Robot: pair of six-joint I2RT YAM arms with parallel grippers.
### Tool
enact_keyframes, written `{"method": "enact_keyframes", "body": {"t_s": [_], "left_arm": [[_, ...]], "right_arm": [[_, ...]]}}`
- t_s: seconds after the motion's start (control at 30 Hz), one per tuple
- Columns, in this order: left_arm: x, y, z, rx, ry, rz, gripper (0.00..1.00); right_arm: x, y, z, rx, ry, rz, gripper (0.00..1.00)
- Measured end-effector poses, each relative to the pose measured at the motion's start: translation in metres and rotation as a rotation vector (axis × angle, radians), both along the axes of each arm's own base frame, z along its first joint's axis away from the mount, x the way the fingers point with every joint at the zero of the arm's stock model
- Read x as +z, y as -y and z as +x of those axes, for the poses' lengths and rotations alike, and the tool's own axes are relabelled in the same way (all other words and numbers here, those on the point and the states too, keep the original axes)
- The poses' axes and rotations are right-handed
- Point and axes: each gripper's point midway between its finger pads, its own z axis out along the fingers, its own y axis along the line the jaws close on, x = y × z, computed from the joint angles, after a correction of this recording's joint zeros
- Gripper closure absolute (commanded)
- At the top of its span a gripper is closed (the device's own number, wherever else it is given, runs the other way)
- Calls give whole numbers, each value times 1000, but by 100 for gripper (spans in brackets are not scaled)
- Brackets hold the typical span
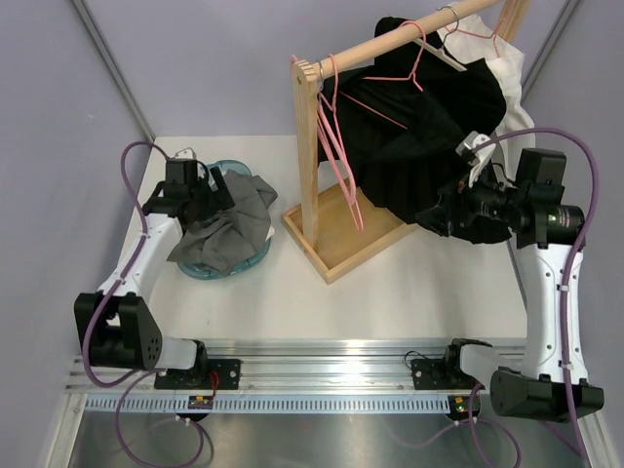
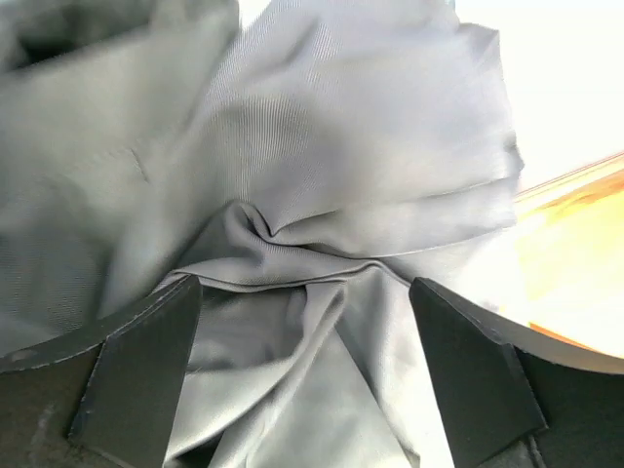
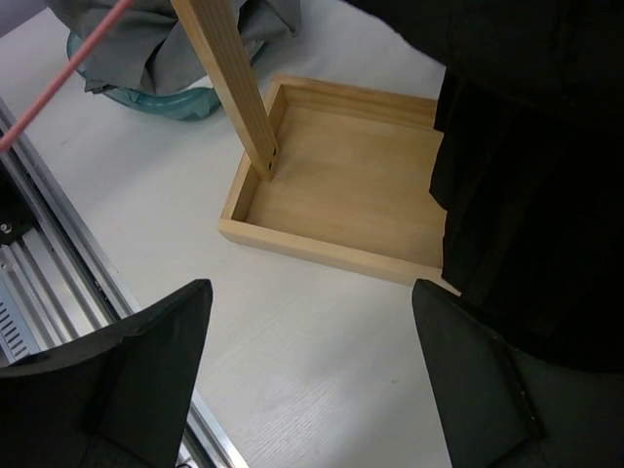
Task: Remove the skirt from the hanger
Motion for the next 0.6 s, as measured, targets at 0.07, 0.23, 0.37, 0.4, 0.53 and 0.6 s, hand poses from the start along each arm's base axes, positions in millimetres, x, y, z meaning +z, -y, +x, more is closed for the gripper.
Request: {"method": "enact_keyframes", "body": {"t_s": [0.07, 0.23, 0.37, 0.4, 0.53, 0.6], "left_arm": [[18, -4, 0, -3, 47, 3, 3], [41, -12, -10, -12, 98, 23, 1], [66, -12, -19, -47, 168, 35, 1], [75, -10, -22, -61, 197, 32, 1], [118, 1, -41, -121, 376, -4, 1], [136, 10, -56, -145, 469, -47, 1]], "right_arm": [[16, 0, 4, 2, 22, -2, 9], [61, -1, 19, 5, 74, 22, 10], [111, -2, 41, -4, 140, 61, 11], [124, -2, 49, -3, 164, 74, 12], [163, -1, 86, -10, 228, 116, 15], [176, -1, 107, -14, 251, 131, 16]]}}
